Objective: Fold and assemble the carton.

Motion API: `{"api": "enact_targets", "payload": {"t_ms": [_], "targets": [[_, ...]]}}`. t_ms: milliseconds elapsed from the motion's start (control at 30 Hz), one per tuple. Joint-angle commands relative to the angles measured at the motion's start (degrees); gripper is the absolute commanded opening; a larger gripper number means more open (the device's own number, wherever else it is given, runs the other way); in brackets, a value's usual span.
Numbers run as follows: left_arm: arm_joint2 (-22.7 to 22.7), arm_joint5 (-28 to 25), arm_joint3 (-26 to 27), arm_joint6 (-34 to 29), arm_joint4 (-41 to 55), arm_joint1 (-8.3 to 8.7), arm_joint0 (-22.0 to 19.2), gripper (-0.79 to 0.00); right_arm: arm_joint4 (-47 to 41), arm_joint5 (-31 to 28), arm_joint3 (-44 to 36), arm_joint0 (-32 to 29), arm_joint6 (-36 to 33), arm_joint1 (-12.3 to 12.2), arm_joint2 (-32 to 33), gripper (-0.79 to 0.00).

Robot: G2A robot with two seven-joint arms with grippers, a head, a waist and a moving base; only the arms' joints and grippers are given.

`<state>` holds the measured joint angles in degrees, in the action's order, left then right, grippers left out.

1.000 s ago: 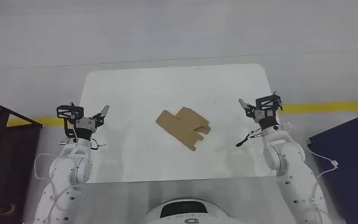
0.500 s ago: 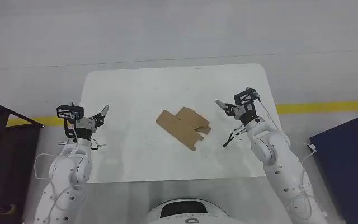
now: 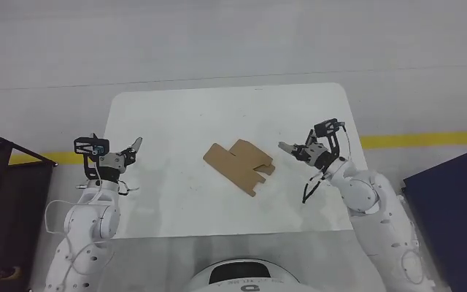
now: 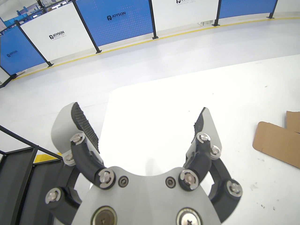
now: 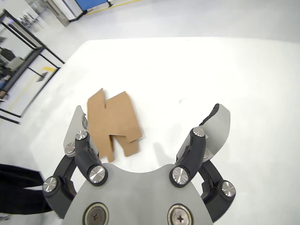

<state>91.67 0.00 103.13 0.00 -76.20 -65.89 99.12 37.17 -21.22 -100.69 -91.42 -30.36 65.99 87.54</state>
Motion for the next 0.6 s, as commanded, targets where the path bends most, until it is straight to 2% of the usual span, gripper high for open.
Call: {"api": "enact_targets", "payload": {"t_ms": [0,33,100,167,233,267,433,567], "targets": [[0.0,0.0,0.0,0.0,0.0,0.0,0.0,0.0,-4.7,-0.1,-0.5,0.1,-4.4,-0.2,0.5,-0.243],[0.0,0.0,0.0,0.0,0.0,0.0,0.0,0.0,-4.4,0.2,-0.5,0.0,-5.2,-0.3,0.5,-0.292],[0.0,0.0,0.0,0.0,0.0,0.0,0.0,0.0,-0.6,1.4,-0.3,0.6,-6.2,-0.4,-0.7,-0.339],[0.0,0.0,0.0,0.0,0.0,0.0,0.0,0.0,1.2,0.6,0.4,1.5,-7.6,-0.4,-3.1,-0.28],[0.0,0.0,0.0,0.0,0.0,0.0,0.0,0.0,2.1,-0.3,1.5,2.7,-8.5,-0.3,-4.9,-0.4],[0.0,0.0,0.0,0.0,0.0,0.0,0.0,0.0,2.1,-0.4,2.2,3.3,-8.9,-0.3,-5.5,-0.413],[0.0,0.0,0.0,0.0,0.0,0.0,0.0,0.0,2.8,-0.1,5.9,6.1,-9.9,-0.2,-8.1,-0.357],[0.0,0.0,0.0,0.0,0.0,0.0,0.0,0.0,2.3,0.6,9.1,7.9,-10.0,-0.1,-9.2,-0.379]]}}
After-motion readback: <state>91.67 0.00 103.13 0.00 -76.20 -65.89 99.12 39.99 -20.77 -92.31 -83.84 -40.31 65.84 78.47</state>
